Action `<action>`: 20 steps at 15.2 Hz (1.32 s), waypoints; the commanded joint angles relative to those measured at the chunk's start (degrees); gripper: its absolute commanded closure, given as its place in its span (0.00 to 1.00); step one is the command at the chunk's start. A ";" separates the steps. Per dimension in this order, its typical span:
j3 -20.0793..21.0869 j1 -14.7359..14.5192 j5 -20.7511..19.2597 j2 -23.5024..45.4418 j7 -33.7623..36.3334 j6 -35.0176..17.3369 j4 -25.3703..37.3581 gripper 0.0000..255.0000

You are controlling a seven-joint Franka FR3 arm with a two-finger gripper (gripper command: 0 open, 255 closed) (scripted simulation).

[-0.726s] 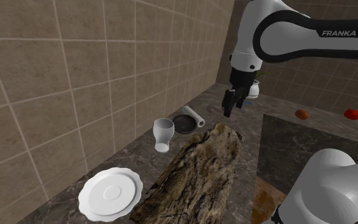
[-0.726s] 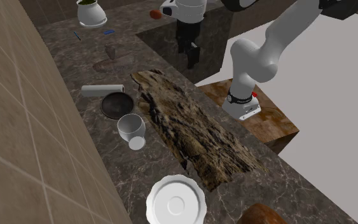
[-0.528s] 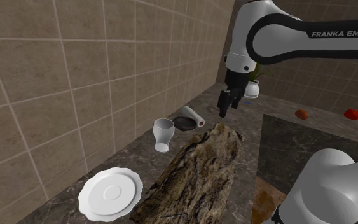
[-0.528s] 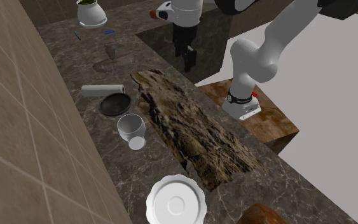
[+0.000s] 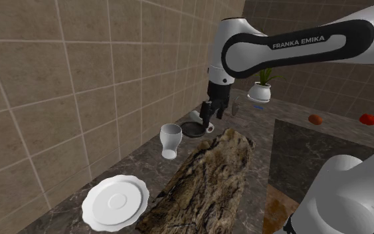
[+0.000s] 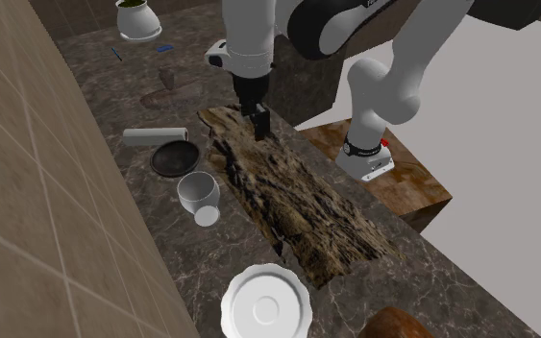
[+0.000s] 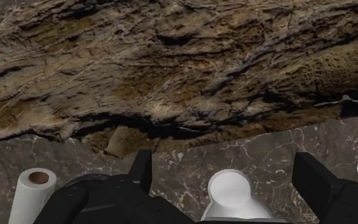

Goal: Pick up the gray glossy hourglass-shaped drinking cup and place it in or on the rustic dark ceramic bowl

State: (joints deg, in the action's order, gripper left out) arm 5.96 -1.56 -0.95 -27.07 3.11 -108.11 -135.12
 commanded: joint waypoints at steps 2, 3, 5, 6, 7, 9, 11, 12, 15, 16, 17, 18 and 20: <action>0.76 -0.42 0.65 6.97 0.52 -4.19 2.93 0.00; 1.02 -0.58 0.83 9.10 0.70 -5.25 4.03 0.00; 1.54 -0.89 1.13 13.37 1.06 -7.18 6.42 0.00; 1.80 -1.05 1.24 15.51 1.24 -8.06 7.72 0.00; 2.04 -1.22 1.33 17.65 1.41 -8.86 9.09 0.00; 2.53 -1.56 1.44 21.93 1.76 -10.29 12.02 0.00; 2.98 -1.93 1.47 26.22 2.11 -11.45 15.22 0.00; 3.19 -2.13 1.45 28.36 2.29 -11.93 16.92 0.00; 3.75 -2.81 1.29 34.73 2.79 -12.96 22.38 0.00; 3.74 -2.84 1.23 35.04 2.83 -13.67 21.97 0.00; 3.73 -2.87 1.17 35.36 2.87 -14.38 21.58 0.00; 3.73 -2.89 1.11 35.69 2.92 -15.09 21.21 0.00; 3.72 -2.94 0.97 36.39 3.01 -16.49 20.49 0.00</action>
State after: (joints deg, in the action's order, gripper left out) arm 9.59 -4.37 0.07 9.05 5.89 -123.87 -114.20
